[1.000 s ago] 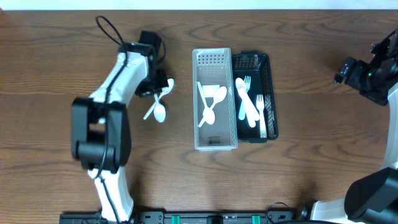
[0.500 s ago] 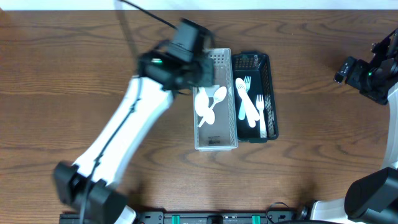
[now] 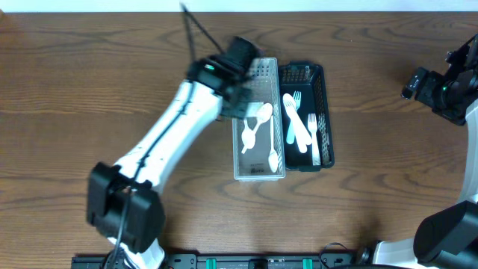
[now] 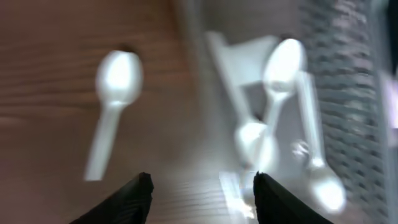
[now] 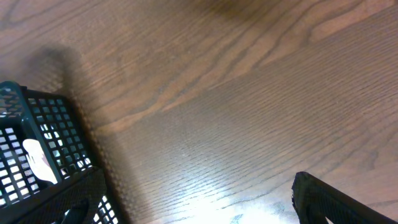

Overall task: Pack container
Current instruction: 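Drop the white spoon into the grey basket with the left gripper, then lower the left gripper onto the last white spoon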

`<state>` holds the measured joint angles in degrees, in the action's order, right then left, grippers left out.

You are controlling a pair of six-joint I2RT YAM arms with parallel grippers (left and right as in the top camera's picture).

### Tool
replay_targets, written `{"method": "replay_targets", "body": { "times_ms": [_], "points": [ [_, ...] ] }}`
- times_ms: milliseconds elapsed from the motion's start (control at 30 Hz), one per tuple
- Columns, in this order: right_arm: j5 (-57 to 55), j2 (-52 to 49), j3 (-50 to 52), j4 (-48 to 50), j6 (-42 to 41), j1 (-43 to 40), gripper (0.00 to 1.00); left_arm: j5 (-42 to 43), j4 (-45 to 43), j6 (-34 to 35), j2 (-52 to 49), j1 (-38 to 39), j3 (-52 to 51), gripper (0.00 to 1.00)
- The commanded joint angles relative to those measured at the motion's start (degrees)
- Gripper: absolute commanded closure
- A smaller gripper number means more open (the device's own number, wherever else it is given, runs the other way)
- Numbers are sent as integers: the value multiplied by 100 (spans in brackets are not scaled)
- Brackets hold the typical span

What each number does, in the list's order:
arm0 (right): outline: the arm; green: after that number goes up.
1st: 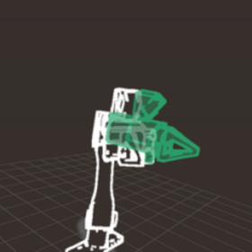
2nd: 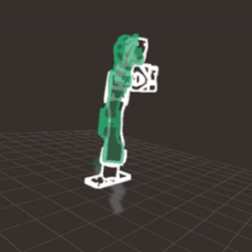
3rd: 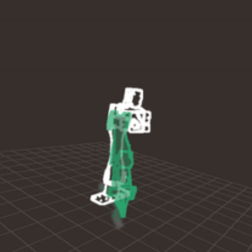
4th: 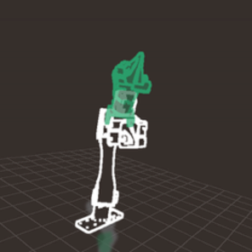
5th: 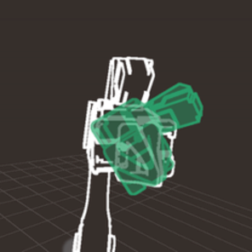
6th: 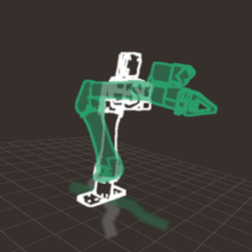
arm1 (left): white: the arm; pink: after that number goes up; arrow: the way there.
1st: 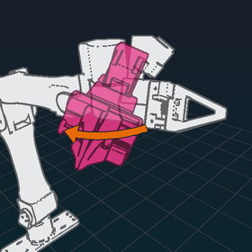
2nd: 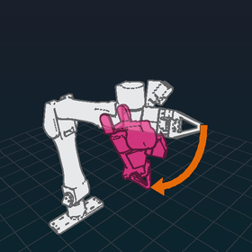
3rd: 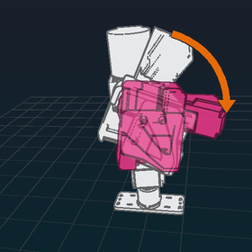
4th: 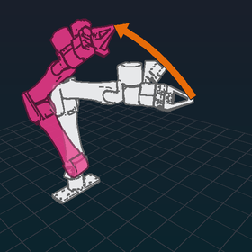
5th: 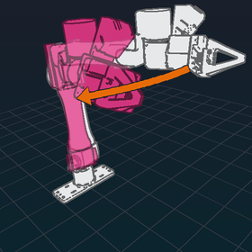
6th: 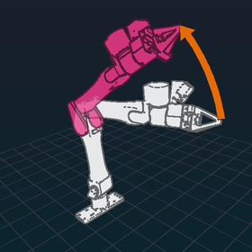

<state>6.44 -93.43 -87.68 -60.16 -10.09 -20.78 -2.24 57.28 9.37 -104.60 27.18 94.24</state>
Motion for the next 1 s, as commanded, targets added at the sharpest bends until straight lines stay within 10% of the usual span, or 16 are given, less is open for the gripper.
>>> {"method": "replay_targets", "body": {
  "times_ms": [0, 600, 967],
  "points": [
    [26, -44, 15, 17, -61, -48, 1, -404, 33, -1049, 63, -494, 85, 44],
    [22, -44, 15, 15, -59, -48, 1, 52, -426, -2981, -1851, -1655, -66, 44],
    [22, -44, 15, 15, -59, -48, 1, 568, -431, -3027, -2168, -1648, -114, 51]
  ]
}}
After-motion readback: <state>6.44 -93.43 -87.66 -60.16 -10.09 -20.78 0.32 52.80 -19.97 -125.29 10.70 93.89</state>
